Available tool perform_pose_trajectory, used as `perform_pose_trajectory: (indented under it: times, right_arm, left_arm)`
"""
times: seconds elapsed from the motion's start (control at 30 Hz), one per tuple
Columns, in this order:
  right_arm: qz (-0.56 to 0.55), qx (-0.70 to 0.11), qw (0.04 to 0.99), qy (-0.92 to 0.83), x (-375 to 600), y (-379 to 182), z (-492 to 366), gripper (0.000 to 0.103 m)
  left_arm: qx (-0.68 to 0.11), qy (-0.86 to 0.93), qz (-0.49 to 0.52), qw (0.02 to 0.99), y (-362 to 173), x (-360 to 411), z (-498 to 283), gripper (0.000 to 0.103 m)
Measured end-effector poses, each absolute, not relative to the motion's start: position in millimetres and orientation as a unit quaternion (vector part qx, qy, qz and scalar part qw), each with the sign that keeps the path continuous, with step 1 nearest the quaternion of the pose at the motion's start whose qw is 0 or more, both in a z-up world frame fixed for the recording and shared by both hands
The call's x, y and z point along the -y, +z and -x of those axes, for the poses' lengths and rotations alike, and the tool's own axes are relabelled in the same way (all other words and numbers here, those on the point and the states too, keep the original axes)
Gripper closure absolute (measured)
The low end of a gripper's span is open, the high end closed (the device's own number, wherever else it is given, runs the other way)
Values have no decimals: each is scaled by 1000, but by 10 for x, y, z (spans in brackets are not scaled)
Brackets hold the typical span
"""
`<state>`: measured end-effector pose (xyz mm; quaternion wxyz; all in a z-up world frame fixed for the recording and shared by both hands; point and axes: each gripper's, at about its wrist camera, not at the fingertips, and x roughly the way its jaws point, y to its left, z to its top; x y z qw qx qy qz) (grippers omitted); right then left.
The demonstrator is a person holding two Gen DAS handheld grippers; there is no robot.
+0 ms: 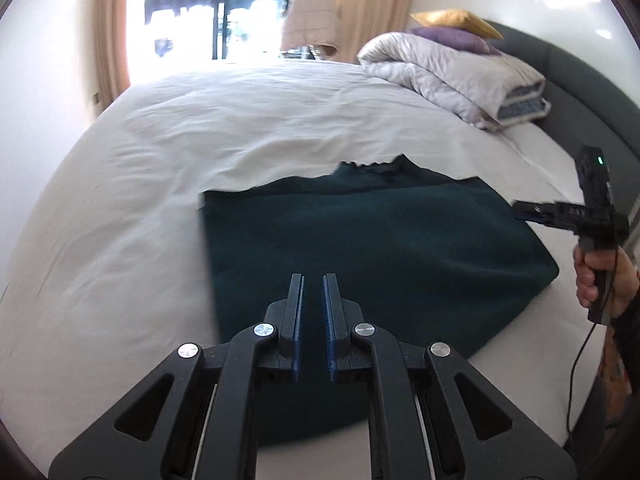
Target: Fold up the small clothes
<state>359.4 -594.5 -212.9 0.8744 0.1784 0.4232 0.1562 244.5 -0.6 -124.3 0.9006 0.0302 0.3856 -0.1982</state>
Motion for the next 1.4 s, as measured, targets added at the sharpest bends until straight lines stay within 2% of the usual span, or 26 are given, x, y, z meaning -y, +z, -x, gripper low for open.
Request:
perform_pose_trajectory:
  times: [0.13,0.17,0.2,0.23,0.27,0.5,0.53,0.57,0.6,0.67,0.83,0.97,1.03,1.1,1.17,1.23,1.27,1.37,1.4]
  right_arm:
    - [-208,-455,855,138,5960,-2428,-3952,58]
    - [-220,-456,854,120,6047,-2488,-4002,64]
    - [-235,-452,853,112,6142,-2544,-4008,78]
    - [-254,-448,851,101,6265,-2592,-4040,86]
    - [-268,-445,850,86,6359,-2627,-4074,103]
    - [-303,-399,866,-5,6864,-2553,-4080,103]
    - [-312,-389,866,-25,6909,-2510,-4023,101]
    - [-320,-381,866,-41,6909,-2454,-3947,88]
    - [-319,-375,869,-44,6872,-2390,-3886,68]
    - [-314,-360,878,4,6586,-2264,-3703,51]
    - [-294,-396,855,159,5656,-2293,-3512,49]
    - [-256,-429,848,177,5321,-2482,-3579,48]
    - [-270,-414,850,180,5454,-2513,-3601,56]
    - [-287,-410,851,159,5668,-2547,-3614,74]
    - [-308,-398,855,128,5899,-2593,-3588,79]
    - [-327,-389,858,74,6165,-2582,-3586,79]
    - [-339,-381,859,48,6285,-2559,-3535,78]
    - [-374,-355,857,21,6385,-2406,-3352,43]
    - [-379,-344,858,38,6333,-2339,-3311,42]
  left_arm:
    - [-431,-178,-41,884,-1621,256,-2782,94]
    - [-440,-170,-37,881,-1722,234,-2832,94]
    - [-442,-167,-28,881,-1782,191,-2852,94]
    - [-440,-168,-12,882,-1820,119,-2860,94]
    - [-439,-172,6,882,-1846,48,-2871,94]
    - [-438,-187,54,878,-1959,-176,-2854,94]
    - [-437,-188,57,878,-1976,-185,-2858,94]
    - [-435,-188,62,878,-1989,-196,-2861,94]
    - [-434,-189,67,879,-2000,-213,-2855,94]
    - [-433,-188,74,879,-1993,-211,-2850,94]
    - [-433,-177,77,881,-1946,-225,-2789,94]
    - [-406,-154,107,895,-1812,-326,-2562,94]
    - [-396,-146,125,898,-1777,-407,-2388,94]
    - [-391,-137,150,898,-1763,-508,-2204,94]
    - [-384,-127,174,898,-1758,-614,-2030,94]
    - [-388,-121,199,892,-1778,-715,-1891,94]
    - [-391,-116,218,887,-1800,-761,-1825,94]
    - [-389,-106,265,876,-1822,-881,-1628,94]
    - [-387,-102,282,872,-1835,-900,-1561,94]
